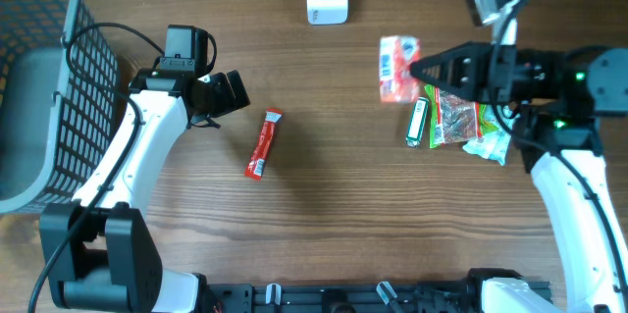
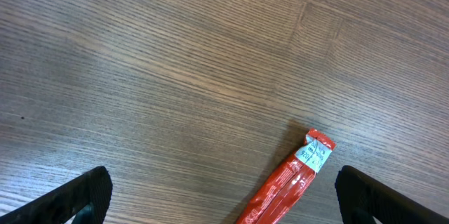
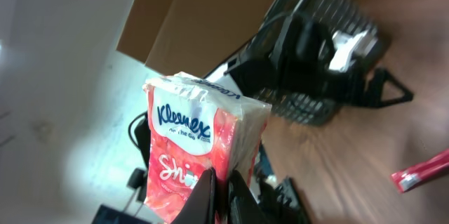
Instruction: Scan the item barcode
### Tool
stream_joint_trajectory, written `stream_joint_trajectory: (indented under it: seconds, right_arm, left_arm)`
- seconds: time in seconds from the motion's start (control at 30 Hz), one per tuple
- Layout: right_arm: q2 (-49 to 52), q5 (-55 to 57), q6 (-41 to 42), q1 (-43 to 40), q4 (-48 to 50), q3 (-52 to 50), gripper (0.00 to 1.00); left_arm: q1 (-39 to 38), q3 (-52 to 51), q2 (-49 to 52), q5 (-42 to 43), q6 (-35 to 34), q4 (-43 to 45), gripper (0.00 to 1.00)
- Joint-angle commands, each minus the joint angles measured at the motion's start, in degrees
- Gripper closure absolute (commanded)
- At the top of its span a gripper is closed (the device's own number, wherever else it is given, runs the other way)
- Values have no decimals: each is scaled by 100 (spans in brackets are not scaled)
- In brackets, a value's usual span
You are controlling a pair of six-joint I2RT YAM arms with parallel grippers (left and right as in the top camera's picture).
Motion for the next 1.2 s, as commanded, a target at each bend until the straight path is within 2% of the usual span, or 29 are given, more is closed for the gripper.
stream_joint_trajectory:
  seconds: [0.0, 0.2, 0.33, 0.47, 0.7, 0.77, 0.97, 1.07, 1.17]
  right_arm:
    - [-92, -350, 72, 299, 28, -522, 96]
    - [-363, -350, 94, 898, 26, -1338, 96]
    - [-918, -350, 168, 1311, 31, -1528, 96]
    - [-1530, -328, 219, 1335, 33, -1528, 96]
    - [-1550, -350, 459, 1335, 50, -1528, 96]
    - [-1502, -291, 151, 1335, 50, -1528, 96]
    - [-839, -26, -1700, 1338, -79, -1528, 96]
    - [-111, 59, -2162, 1338, -304, -1528, 96]
    - [1047, 568, -2535, 1335, -407, -1528, 96]
  left_arm:
    - [11, 20, 37, -31, 26, -2, 0]
    - [11, 20, 37, -31, 26, -2, 0]
    - [11, 20, 37, -31, 26, -2, 0]
    - [11, 20, 37, -31, 26, -2, 0]
    - [11, 20, 37, -31, 26, -2, 0]
    - [11, 20, 37, -31, 26, -2, 0]
    - [11, 20, 37, -31, 26, -2, 0]
    - [11, 20, 37, -31, 26, -2, 0]
    - [11, 20, 37, -31, 26, -2, 0]
